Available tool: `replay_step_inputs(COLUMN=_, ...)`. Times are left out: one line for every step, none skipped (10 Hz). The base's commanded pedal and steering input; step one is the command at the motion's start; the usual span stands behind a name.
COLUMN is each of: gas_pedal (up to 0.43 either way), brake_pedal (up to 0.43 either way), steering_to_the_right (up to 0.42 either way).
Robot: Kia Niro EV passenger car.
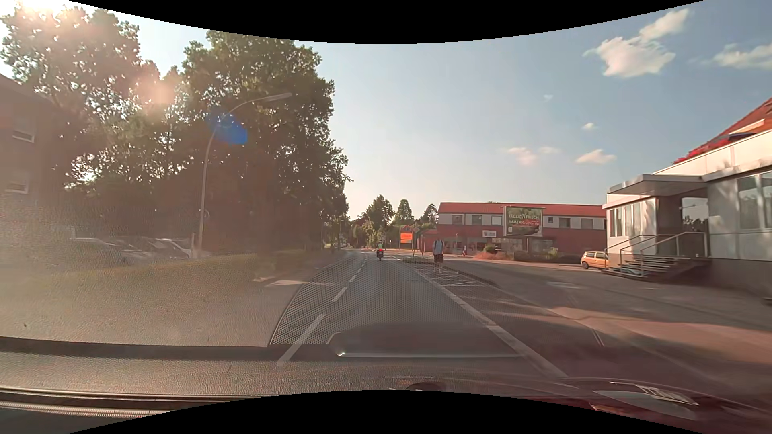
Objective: Follow the waypoints while adhering to traffic rules and regulations
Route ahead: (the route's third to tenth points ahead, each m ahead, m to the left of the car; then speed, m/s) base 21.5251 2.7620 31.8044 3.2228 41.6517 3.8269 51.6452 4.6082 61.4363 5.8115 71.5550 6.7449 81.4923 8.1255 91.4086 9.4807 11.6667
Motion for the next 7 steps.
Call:
replay_step_inputs(gas_pedal=0.177, brake_pedal=0.000, steering_to_the_right=-0.015)
replay_step_inputs(gas_pedal=0.177, brake_pedal=0.000, steering_to_the_right=-0.016)
replay_step_inputs(gas_pedal=0.177, brake_pedal=0.000, steering_to_the_right=-0.016)
replay_step_inputs(gas_pedal=0.177, brake_pedal=0.000, steering_to_the_right=-0.016)
replay_step_inputs(gas_pedal=0.177, brake_pedal=0.000, steering_to_the_right=-0.016)
replay_step_inputs(gas_pedal=0.177, brake_pedal=0.000, steering_to_the_right=-0.016)
replay_step_inputs(gas_pedal=0.177, brake_pedal=0.000, steering_to_the_right=-0.016)
